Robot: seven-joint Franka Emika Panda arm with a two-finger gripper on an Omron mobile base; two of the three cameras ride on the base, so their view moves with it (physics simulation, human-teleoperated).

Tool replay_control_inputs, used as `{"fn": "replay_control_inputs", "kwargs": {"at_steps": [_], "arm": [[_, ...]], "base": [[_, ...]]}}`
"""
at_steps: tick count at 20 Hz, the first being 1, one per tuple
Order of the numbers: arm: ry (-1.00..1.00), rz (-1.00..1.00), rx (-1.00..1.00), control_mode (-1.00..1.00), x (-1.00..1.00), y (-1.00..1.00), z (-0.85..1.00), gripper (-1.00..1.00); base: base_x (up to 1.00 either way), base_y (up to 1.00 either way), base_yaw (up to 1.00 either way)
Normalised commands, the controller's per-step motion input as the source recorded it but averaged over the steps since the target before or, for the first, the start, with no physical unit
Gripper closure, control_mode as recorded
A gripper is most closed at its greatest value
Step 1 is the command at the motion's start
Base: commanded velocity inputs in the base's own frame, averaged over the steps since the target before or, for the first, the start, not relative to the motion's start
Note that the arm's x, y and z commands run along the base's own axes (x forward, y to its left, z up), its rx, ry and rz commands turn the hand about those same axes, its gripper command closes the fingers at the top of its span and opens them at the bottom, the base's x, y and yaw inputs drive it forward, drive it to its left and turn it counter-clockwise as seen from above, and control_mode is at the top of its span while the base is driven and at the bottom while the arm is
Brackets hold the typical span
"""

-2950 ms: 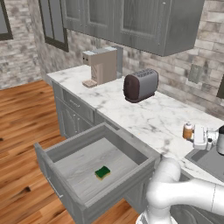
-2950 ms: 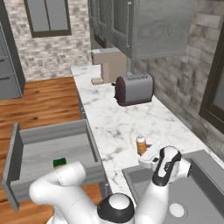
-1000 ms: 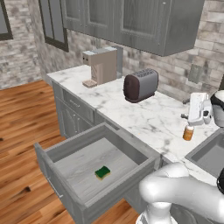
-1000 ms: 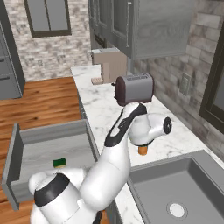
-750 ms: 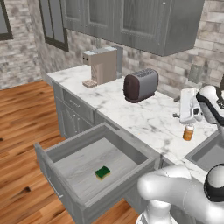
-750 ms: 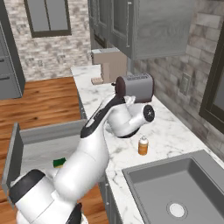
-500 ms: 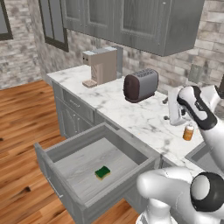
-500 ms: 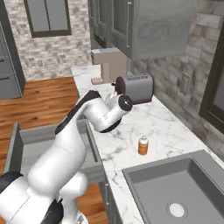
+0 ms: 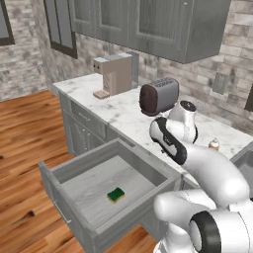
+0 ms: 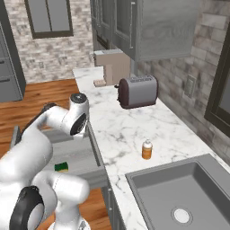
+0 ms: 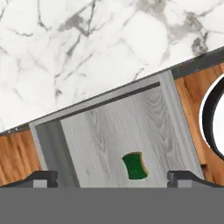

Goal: Restock the sink supplies by placing the sponge and soap dispenser on the counter and next to the sink. Make sure the soap dispenser is upright.

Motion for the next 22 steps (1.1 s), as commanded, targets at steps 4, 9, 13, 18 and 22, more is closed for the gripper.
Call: {"fn": "replay_control_inputs", "kwargs": {"at_steps": [4,9,13,18,22], "arm": [[0.29,0.10,-0.38,-1.00,0.00,1.00,-0.74,-1.00],[0.26,0.15,-0.35,-1.00,0.00,1.00,-0.76,-1.00],[0.32,0.12,-0.25,-1.00,0.22,0.89,-0.70,-1.00],[0.34,0.05,-0.09,-1.00,0.39,0.39,-0.55,-1.00],[0.18,0.00,0.04,-1.00,0.16,0.00,-0.23,-1.00]], "base": [[0.00,0.00,0.00],[0.00,0.00,0.00],[0.00,0.00,0.00],[0.00,0.00,0.00],[0.00,0.00,0.00]]}}
